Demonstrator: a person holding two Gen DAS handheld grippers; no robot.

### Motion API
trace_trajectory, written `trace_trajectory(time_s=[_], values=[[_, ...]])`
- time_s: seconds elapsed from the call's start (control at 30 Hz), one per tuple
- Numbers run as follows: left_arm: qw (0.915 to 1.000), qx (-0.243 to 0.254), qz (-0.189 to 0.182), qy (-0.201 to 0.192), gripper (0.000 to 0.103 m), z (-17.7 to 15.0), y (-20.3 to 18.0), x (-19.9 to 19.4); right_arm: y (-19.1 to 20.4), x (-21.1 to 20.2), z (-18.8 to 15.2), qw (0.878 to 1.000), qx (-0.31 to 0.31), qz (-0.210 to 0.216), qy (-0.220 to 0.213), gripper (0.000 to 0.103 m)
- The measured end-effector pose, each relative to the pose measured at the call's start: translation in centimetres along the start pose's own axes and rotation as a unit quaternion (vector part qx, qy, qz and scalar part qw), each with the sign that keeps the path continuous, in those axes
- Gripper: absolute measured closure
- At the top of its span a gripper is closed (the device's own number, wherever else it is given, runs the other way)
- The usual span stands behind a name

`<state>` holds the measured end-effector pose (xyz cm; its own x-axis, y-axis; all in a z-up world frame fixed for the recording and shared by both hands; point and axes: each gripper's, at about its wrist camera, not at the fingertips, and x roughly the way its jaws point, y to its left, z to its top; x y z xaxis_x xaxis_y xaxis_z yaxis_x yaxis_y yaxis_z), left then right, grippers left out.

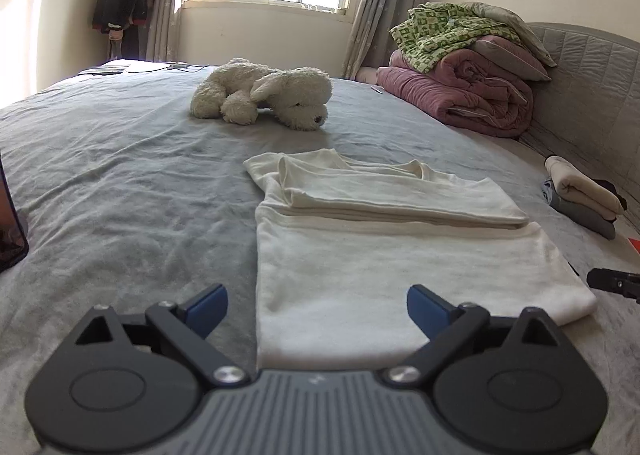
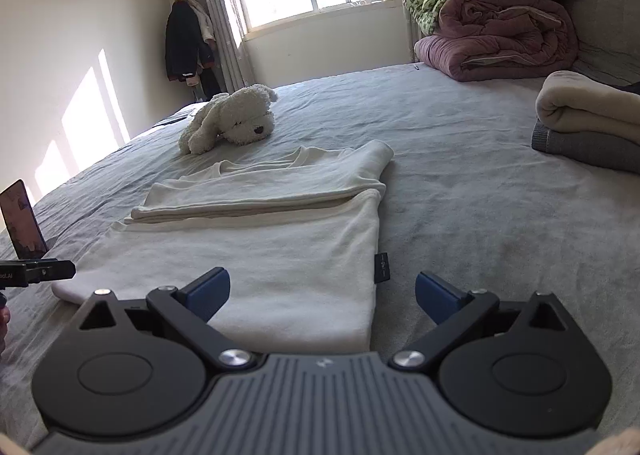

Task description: Fold clothes

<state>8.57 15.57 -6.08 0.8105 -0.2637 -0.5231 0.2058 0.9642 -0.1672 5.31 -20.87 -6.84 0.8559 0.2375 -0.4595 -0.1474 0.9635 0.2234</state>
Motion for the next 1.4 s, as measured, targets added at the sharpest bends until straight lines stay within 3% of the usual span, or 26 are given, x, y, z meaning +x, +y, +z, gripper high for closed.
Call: trace_trajectory(time_s=[0.1, 0.27, 0.4, 0.5, 0.6, 0.7, 1.4], values=[[0.9999, -0.014, 0.0, -0.01, 0.001, 0.2, -0.7, 0.2, 1.3, 0.4, 0.1, 1.0, -0.009, 0.014, 0.006, 0.0], [0.9999, 0.005, -0.01, 0.006, 0.001, 0.0, -2.7, 1.2, 3.1, 1.3, 0.0, 0.999, -0.022, 0.029, 0.02, 0.0], [0.9985, 0.041, -0.015, 0.035, 0.001, -0.6, -4.3, 2.3, 4.3, 2.6, -0.3, 0.998, -0.029, 0.025, 0.042, 0.0], [0.9939, 0.094, 0.004, 0.058, 0.0, -1.6, -5.4, 3.3, 4.8, 3.7, -0.8, 0.997, -0.043, 0.011, 0.066, 0.0], [0.9916, 0.118, 0.013, 0.051, 0.0, -2.2, -5.7, 3.4, 5.7, 4.5, -1.8, 0.993, -0.091, -0.013, 0.077, 0.0], [0.9922, 0.116, 0.01, 0.043, 0.0, -2.5, -5.5, 3.2, 6.2, 4.3, -2.4, 0.991, -0.116, -0.025, 0.067, 0.0], [0.9925, 0.114, 0.006, 0.043, 0.0, -2.5, -5.5, 3.5, 6.1, 4.9, -2.3, 0.991, -0.115, -0.021, 0.069, 0.0]])
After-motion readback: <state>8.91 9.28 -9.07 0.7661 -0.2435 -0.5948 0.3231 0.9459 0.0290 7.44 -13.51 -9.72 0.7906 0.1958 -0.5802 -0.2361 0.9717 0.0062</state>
